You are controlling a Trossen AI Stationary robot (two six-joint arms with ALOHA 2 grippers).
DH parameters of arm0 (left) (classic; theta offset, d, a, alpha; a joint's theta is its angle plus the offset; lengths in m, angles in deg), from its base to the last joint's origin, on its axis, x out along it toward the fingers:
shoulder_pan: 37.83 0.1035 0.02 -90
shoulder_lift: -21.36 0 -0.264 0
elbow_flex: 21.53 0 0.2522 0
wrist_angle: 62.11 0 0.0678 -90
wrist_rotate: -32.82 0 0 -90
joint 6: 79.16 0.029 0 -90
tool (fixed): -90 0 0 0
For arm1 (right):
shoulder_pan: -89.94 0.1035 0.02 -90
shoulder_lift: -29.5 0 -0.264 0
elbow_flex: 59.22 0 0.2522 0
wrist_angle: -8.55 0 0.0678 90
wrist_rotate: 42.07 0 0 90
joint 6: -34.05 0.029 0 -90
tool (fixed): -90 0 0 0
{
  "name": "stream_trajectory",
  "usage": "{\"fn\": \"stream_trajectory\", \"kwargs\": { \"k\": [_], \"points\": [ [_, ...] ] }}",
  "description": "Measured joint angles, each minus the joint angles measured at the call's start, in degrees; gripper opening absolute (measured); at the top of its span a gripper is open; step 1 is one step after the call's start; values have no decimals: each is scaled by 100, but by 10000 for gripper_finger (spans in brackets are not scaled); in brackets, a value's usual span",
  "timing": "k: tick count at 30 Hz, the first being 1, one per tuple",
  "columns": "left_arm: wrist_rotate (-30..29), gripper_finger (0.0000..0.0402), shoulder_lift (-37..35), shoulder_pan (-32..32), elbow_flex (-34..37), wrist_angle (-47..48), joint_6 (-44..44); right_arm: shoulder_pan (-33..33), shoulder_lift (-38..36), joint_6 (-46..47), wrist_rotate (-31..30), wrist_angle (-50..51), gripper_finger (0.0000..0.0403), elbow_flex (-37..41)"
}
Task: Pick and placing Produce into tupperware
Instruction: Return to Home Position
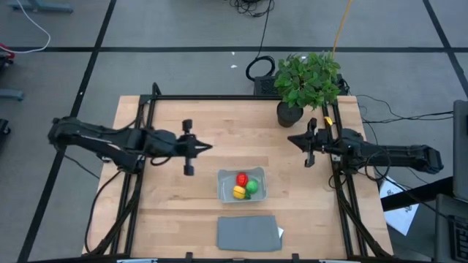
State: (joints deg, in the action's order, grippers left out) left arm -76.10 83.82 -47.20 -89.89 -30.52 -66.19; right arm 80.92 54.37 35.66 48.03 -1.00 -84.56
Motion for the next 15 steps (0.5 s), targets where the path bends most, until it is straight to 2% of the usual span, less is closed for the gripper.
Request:
{"fn": "stream_trajectory", "kwargs": {
  "k": [3,8,12,15],
  "points": [
    [355,0,-441,102,836,-847,54,-51,-31,29,291,108,0,0],
    [690,0,-962,171,2203,-2195,122,-24,-40,140,319,362,0,0],
    [577,0,-1300,173,3069,-3150,237,-27,-40,229,299,465,0,0],
    [276,0,-1784,169,3531,-3429,238,-28,-122,287,294,562,0,0]
  ]
}}
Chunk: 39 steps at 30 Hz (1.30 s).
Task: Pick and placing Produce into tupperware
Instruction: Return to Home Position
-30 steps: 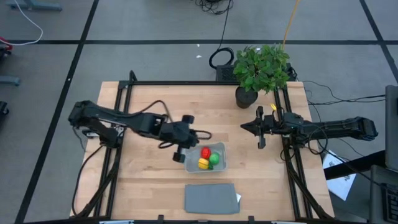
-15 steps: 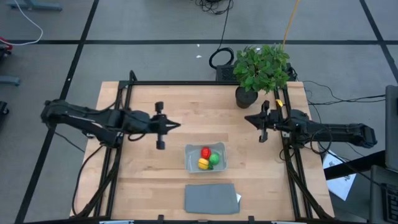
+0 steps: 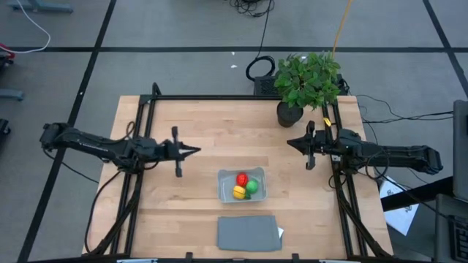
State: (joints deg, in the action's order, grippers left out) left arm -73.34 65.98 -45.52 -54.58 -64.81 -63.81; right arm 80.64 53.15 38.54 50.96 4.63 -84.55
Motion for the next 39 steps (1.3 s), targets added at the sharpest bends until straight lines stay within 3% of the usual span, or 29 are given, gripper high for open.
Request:
{"fn": "stream_trajectory", "kwargs": {
  "k": [7,12,17,22,28,39],
  "points": [
    [-127,0,-1286,-39,466,540,-371,0,-464,181,-19,374,0,0],
    [-653,0,-1655,-341,470,1266,-546,0,-604,316,-30,628,0,0],
    [-1382,0,-1894,-876,472,1392,-316,7,-603,385,-221,931,0,17],
    [-1230,0,-2145,-1089,586,1192,97,2,-686,259,-291,647,0,288],
    [-1253,0,-2699,-1003,998,1188,-42,2,-874,184,-277,415,0,466],
    [-976,0,-3599,-320,1152,1789,165,0,-1156,188,41,442,0,466]
  ]
}}
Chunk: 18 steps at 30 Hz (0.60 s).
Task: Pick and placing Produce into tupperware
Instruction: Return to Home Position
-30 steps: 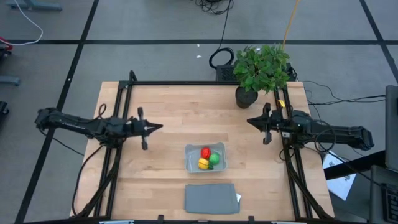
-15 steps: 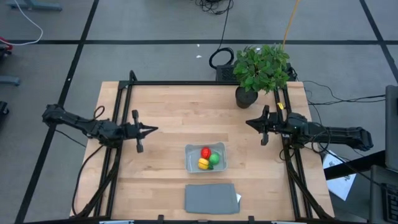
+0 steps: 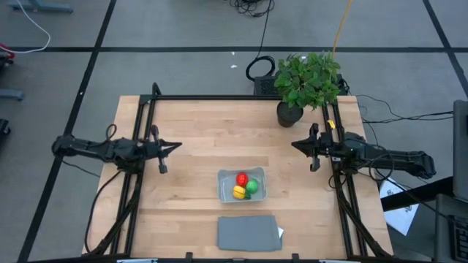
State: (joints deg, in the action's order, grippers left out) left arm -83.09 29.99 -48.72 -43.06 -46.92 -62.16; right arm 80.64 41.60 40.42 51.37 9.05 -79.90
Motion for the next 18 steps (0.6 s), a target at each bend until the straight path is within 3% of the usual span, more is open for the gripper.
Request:
{"fn": "stream_trajectory", "kwargs": {
  "k": [2,8,10,15,18],
  "points": [
    [312,0,-92,171,2,290,-223,0,0,0,4,31,0,0],
    [2056,0,-184,325,2,541,-518,0,0,32,265,26,0,0],
    [2317,0,-185,323,2,535,-512,0,0,93,259,25,0,0],
    [1605,0,-199,326,35,406,-639,2,0,279,67,-34,0,24],
    [1537,0,-205,327,93,421,-764,0,0,292,61,-304,0,191]
  ]
}}
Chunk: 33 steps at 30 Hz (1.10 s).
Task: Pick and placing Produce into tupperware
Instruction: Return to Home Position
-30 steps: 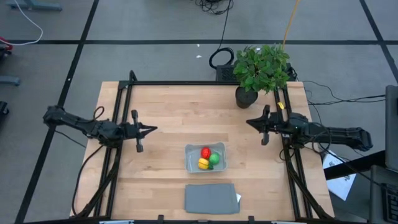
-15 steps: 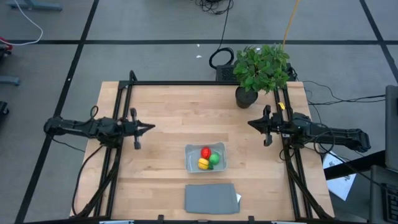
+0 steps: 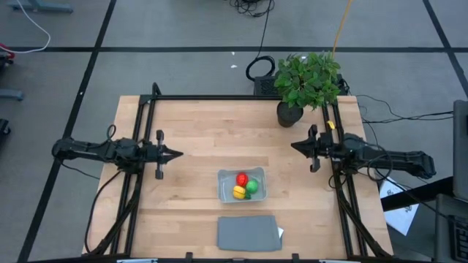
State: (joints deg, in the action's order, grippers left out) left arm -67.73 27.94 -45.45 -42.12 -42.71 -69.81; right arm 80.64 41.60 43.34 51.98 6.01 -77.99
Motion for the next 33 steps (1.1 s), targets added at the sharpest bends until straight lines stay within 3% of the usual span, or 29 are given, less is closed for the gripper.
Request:
{"fn": "stream_trajectory", "kwargs": {
  "k": [33],
  "points": [
    [-13,0,-2,0,71,178,-331,0,-13,36,-107,-56,0,152]
  ]
}}
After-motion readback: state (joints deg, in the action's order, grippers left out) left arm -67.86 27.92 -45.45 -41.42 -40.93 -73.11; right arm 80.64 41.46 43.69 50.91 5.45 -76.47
